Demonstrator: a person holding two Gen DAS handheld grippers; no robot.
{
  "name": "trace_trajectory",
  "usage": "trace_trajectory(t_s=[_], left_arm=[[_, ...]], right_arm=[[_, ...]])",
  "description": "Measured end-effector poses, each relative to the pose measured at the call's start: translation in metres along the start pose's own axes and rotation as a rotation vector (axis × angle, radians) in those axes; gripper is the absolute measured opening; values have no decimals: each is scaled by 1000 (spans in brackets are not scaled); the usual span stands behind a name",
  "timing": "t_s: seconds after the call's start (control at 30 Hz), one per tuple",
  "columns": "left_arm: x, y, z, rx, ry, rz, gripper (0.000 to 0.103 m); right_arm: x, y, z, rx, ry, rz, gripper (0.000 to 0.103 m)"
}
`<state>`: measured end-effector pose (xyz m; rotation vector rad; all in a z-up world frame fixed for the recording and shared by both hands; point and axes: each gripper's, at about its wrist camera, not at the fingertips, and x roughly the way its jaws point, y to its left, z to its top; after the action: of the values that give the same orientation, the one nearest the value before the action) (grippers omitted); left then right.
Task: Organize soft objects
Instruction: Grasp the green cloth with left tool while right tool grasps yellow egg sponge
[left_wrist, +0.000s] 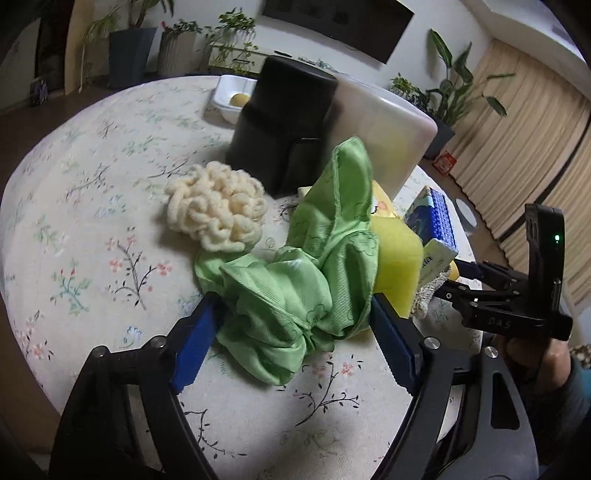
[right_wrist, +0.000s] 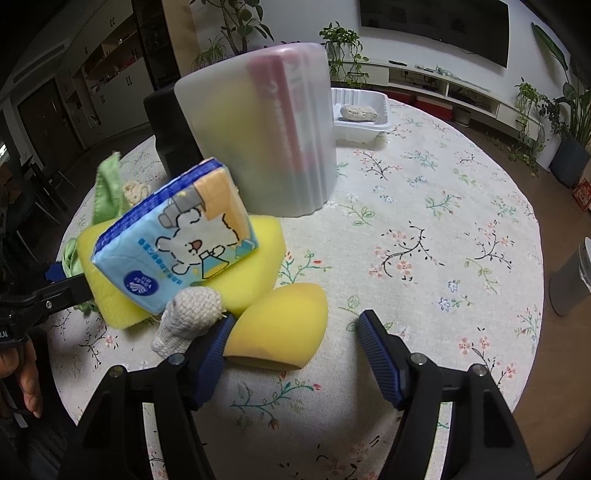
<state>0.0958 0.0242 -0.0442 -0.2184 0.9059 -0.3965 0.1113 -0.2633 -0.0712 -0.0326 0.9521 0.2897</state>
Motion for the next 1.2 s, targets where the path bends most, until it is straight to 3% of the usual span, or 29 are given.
trace_trajectory(t_s=[0.6, 0.67, 0.77, 0.97, 1.2], left_arm=[[15, -25, -3, 112, 35, 178, 73], [14, -27, -3, 119, 32, 186, 53], [11, -25, -4, 113, 25, 186, 38], [9, -22, -5, 105, 17, 174, 29], [1, -23, -10, 101, 5, 163, 26]], right_arm=[[4, 4, 4, -22, -1, -13, 69], [3, 7, 6, -39, 6, 5, 56], [1, 12, 6, -65, 25, -7, 49], [-8, 7, 4, -23, 32, 13, 47], [-33, 3, 3, 2, -14, 2, 47]])
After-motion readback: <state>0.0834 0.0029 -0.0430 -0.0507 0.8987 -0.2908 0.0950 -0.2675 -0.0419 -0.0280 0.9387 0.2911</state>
